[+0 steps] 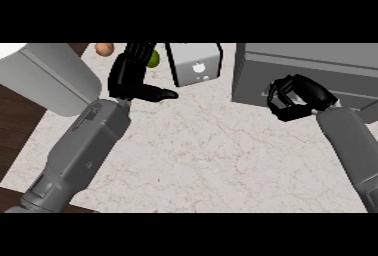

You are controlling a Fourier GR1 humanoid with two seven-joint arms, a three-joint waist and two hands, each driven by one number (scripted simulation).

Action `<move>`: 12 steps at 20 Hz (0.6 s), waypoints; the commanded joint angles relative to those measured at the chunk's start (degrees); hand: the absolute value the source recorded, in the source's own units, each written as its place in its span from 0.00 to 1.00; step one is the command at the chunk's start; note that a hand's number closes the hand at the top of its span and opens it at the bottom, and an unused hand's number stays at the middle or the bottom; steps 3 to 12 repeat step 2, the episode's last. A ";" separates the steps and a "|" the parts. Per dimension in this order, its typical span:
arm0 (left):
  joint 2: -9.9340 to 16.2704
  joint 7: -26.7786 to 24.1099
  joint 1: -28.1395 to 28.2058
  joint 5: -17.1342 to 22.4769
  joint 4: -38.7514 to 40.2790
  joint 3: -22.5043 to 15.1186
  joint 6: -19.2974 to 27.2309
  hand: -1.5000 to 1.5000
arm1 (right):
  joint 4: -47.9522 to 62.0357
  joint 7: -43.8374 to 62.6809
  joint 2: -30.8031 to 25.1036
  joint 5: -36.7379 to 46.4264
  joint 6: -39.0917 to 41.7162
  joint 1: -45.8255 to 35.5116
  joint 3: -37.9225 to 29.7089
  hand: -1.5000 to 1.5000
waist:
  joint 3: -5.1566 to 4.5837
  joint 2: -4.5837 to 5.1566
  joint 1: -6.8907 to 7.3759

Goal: Pick up the cup, place it into the drawer and close the drawer

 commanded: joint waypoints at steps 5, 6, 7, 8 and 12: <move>-0.15 -0.41 1.28 0.01 -0.50 -0.28 -0.81 0.00 | 1.42 4.32 -6.46 0.29 -6.63 -9.99 -4.99 1.00 | -0.97 1.01 1.97; -0.15 -0.41 1.28 0.01 -0.50 -0.28 -0.81 0.00 | 1.42 4.32 -6.46 0.29 -6.63 -9.99 -4.99 1.00 | -0.97 1.01 1.97; -0.15 -0.41 1.28 0.01 -0.50 -0.28 -0.81 0.00 | 1.42 4.32 -6.46 0.29 -6.63 -9.99 -4.99 1.00 | -0.97 1.01 1.97; -0.15 -0.41 1.28 0.01 -0.50 -0.28 -0.81 0.00 | 1.42 4.32 -6.46 0.29 -6.63 -9.99 -4.99 1.00 | -0.97 1.01 1.97; -0.15 -0.41 1.28 0.01 -0.50 -0.28 -0.81 0.00 | 1.42 4.32 -6.46 0.29 -6.63 -9.99 -4.99 1.00 | -0.97 1.01 1.97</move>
